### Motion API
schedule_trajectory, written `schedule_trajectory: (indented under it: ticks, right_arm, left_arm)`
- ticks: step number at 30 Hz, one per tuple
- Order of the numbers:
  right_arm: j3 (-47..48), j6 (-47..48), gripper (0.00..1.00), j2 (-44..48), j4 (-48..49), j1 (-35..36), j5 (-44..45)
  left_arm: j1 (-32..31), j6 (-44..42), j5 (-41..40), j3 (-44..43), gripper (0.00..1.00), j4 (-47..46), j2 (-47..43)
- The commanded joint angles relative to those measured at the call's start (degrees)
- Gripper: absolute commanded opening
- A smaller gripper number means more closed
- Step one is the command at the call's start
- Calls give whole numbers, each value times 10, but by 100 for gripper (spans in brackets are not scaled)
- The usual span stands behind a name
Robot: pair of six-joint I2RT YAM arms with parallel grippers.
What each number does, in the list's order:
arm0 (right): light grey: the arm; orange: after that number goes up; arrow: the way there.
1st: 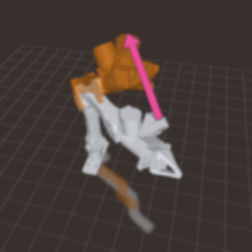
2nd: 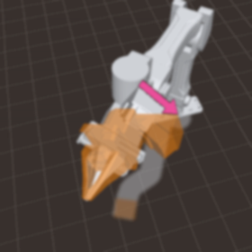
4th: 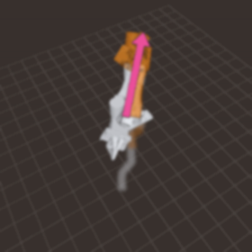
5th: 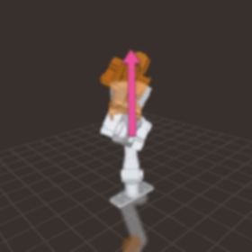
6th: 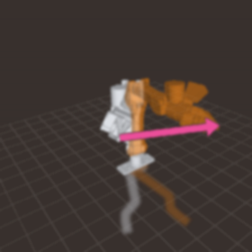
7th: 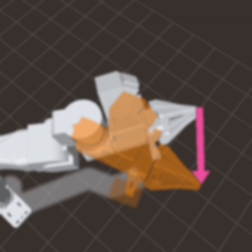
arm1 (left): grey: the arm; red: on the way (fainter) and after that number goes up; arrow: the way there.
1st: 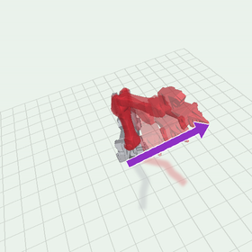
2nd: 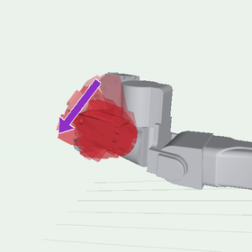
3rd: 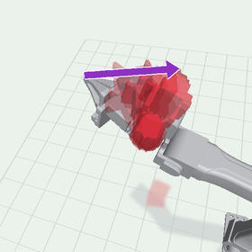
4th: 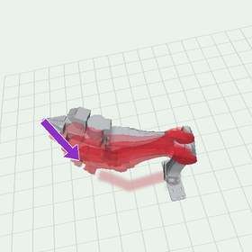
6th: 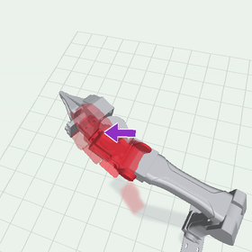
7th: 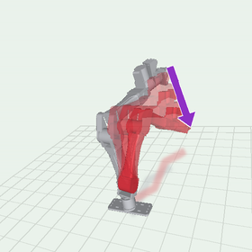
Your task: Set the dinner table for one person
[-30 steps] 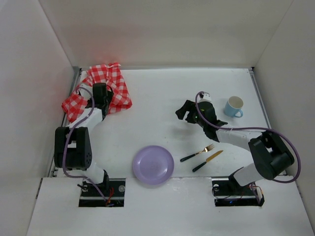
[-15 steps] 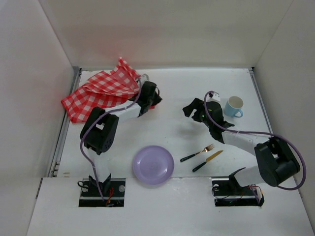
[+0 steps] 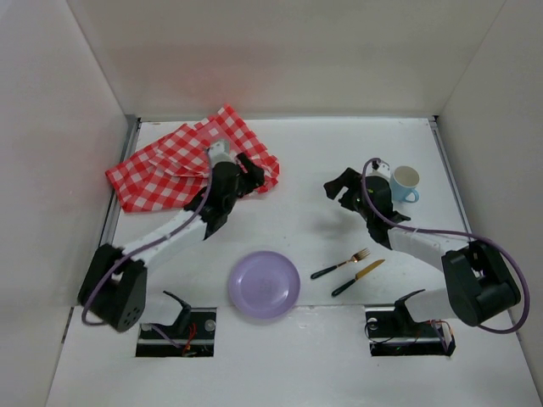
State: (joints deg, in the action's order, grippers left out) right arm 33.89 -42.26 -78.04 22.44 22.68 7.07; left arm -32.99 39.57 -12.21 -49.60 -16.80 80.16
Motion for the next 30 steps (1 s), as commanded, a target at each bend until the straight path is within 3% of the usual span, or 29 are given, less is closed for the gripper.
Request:
schedule_trajectory:
  ticks: [1,6,10,15,22,30]
  right_arm:
    - [13,5,85,-2,37,11,-5]
    - [28,10,86,-23,33,27,-20]
    - [42,18,86,-42,32,44,-21]
    - [53,32,86,-55,30,64,-27]
    - [62,34,86,-69,29,69,-40]
    - [65,32,86,-77,27,69,-50]
  left_arm:
    - [43,31,-103,97,58,-23,-83]
    - [154,122,-93,202,67,-36,-142]
    - [242,168,-33,212,71,-105,-89]
    - [306,220,-2,191,72,-222,13]
    - [341,261,62,104,71,-284,169]
    - [336,267,54,99,67,-314,180]
